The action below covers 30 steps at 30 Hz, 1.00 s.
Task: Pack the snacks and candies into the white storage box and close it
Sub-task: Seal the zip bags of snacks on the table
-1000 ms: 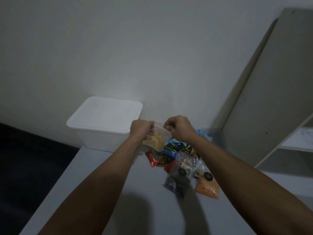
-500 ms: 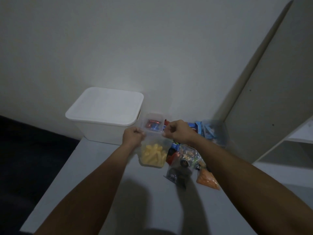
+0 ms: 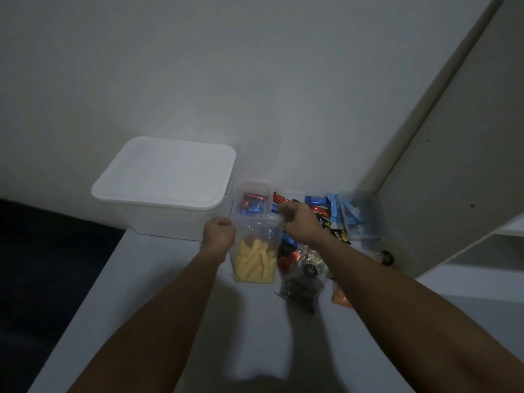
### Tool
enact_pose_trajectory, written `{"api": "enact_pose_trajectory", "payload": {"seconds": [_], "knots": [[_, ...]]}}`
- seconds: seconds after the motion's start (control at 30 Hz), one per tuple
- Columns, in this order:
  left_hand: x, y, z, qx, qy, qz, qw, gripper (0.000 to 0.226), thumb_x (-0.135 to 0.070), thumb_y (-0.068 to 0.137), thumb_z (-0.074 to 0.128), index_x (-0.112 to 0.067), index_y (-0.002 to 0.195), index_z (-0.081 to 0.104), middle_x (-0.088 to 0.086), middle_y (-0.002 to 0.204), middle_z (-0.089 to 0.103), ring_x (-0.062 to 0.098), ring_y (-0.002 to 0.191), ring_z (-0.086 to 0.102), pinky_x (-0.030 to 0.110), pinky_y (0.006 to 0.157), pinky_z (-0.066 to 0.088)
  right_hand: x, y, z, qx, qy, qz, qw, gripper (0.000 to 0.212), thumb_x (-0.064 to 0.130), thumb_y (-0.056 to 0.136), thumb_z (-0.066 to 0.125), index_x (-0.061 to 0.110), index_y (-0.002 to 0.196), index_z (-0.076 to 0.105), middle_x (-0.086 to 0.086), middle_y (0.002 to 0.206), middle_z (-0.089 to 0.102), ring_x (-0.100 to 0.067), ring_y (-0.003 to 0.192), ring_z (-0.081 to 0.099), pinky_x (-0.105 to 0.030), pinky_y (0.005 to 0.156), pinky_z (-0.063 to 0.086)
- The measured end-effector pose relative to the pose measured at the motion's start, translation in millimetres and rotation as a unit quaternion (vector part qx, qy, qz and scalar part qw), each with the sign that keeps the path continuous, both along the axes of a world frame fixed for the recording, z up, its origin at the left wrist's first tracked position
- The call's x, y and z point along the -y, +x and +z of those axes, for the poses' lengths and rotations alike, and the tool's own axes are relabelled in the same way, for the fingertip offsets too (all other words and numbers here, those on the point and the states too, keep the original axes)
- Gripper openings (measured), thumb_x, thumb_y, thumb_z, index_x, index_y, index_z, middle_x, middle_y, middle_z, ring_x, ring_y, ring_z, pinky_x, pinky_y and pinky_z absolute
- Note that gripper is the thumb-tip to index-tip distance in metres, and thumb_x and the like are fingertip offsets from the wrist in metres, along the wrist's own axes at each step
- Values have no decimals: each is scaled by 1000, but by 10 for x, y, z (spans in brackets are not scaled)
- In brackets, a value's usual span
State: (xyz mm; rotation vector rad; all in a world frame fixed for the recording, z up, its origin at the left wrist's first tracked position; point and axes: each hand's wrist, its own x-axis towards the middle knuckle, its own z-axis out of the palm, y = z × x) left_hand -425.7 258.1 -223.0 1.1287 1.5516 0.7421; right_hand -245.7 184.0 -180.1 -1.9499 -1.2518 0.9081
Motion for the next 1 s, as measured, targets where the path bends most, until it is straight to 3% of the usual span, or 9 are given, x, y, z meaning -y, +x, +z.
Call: {"api": "enact_pose_trajectory", "payload": {"seconds": [0.1,0.17,0.3,0.4,0.5,0.63,0.83,0.9,1.0], "knots": [[-70,61,-20,7,23,-2,1000,16,-11,65,66,-17,78,59,5,77,61,24,74,58,39,78,53,-68,59,5,-57,10,1,998,64,-10,81,65,11,140,48,-8,141,51,-27,127,51,-44,101,50],[-87,116,-13,-5,38,-23,999,17,-5,71,68,-17,80,60,7,84,60,23,82,57,36,81,50,-90,119,-30,-49,4,-6,999,67,-5,80,69,14,141,48,-9,143,50,-28,128,50,-48,100,50],[-29,236,-16,-87,71,-39,993,44,-5,76,67,-2,120,61,15,119,63,30,110,59,31,95,44,-51,285,-103,-18,-20,-42,999,53,-5,82,67,6,133,54,-12,132,58,-28,122,55,-44,98,52],[107,358,-7,-144,121,-58,981,33,-7,73,62,-9,105,68,12,108,68,31,99,63,31,88,49,57,453,-162,37,-47,-73,995,37,-4,85,63,2,122,62,-13,118,64,-25,110,60,-35,93,52],[236,542,-47,-156,98,-131,974,17,-14,75,60,-19,89,68,4,96,70,24,90,64,36,86,53,198,640,-241,91,-95,-83,988,25,0,83,64,5,107,69,-13,107,68,-27,103,64,-34,85,52],[390,819,-143,-114,46,-226,966,5,-8,81,64,-6,82,68,8,82,68,23,82,63,33,74,54,387,819,-331,136,-166,-63,975,20,0,83,63,4,101,71,-15,103,70,-27,95,66,-42,87,56],[569,1121,-276,-101,-16,-320,942,15,-1,80,61,13,80,65,28,74,63,25,59,58,44,62,57,590,899,-343,136,-220,-18,966,25,12,91,60,0,114,60,-14,97,64,-25,75,64,-33,65,55],[608,1198,-276,-101,-32,-335,936,15,0,81,58,13,82,65,29,75,62,23,53,54,36,53,52,604,950,-416,164,-207,0,965,22,16,92,61,2,109,62,-12,93,65,-18,73,58,-23,58,45],[658,1274,-252,-100,-54,-344,932,14,-1,85,56,11,87,64,15,67,56,16,48,46,23,43,38,613,1032,-514,180,-195,13,964,23,24,89,66,7,105,66,-4,92,62,-15,81,55,-25,69,42]]}}
